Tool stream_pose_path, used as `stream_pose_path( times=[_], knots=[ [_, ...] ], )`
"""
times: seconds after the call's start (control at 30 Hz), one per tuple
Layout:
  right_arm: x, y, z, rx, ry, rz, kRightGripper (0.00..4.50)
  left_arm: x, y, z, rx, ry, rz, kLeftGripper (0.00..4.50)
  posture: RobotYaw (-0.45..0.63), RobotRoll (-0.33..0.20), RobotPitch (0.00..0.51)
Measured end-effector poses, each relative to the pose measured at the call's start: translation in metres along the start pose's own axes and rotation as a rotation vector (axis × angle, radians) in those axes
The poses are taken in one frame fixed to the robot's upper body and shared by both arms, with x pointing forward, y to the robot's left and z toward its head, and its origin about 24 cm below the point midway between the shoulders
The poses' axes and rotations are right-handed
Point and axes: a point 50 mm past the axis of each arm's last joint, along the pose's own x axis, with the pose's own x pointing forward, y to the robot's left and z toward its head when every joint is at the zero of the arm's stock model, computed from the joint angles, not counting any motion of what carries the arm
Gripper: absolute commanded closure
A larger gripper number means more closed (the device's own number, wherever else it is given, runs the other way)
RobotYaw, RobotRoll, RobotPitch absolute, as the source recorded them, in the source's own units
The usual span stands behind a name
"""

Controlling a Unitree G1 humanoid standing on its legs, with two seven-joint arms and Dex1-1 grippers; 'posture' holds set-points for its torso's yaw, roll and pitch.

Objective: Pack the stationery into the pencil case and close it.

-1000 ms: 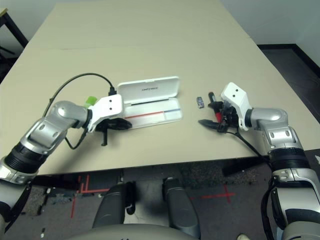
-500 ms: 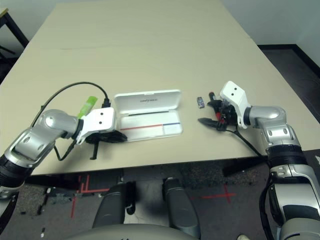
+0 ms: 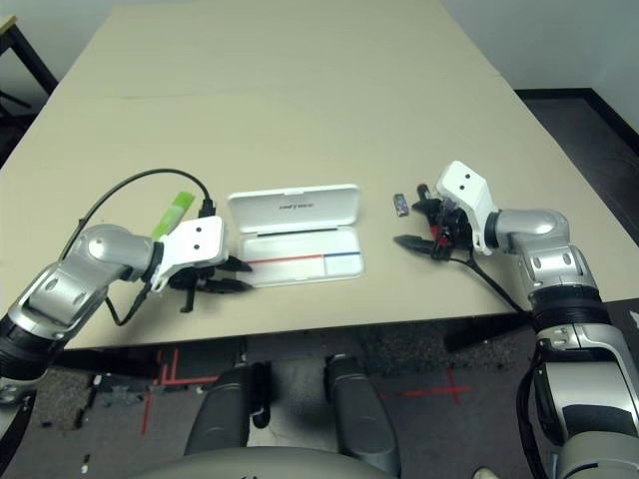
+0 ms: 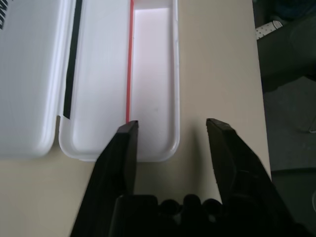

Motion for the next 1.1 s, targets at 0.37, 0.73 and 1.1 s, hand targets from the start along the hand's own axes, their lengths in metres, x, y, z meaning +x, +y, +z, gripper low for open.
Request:
stream_pose_path(
  times=[0.37, 0.73, 1.1],
  knots=[
    [-0.001, 0.005, 0.028, -0.015, -0.098, 0.062, 0.0, -0.031, 0.005, 0.007, 0.019, -0.086, 0.103, 0.01, -0.05, 0.0, 0.159],
    [-0.013, 0.007, 0.054, 0.063, -0.171, -0.039, 0.0, -0.07, 0.021, 0.001, -0.016, -0.247, 0.288, 0.01, -0.05, 0.0, 0.16],
    [-0.033, -0.002, 0.045, 0.291, 0.018, -0.224, 0.0, -0.07, 0.004, 0.017, 0.033, -0.304, 0.219, 0.01, -0.05, 0.0, 0.161]
  ],
)
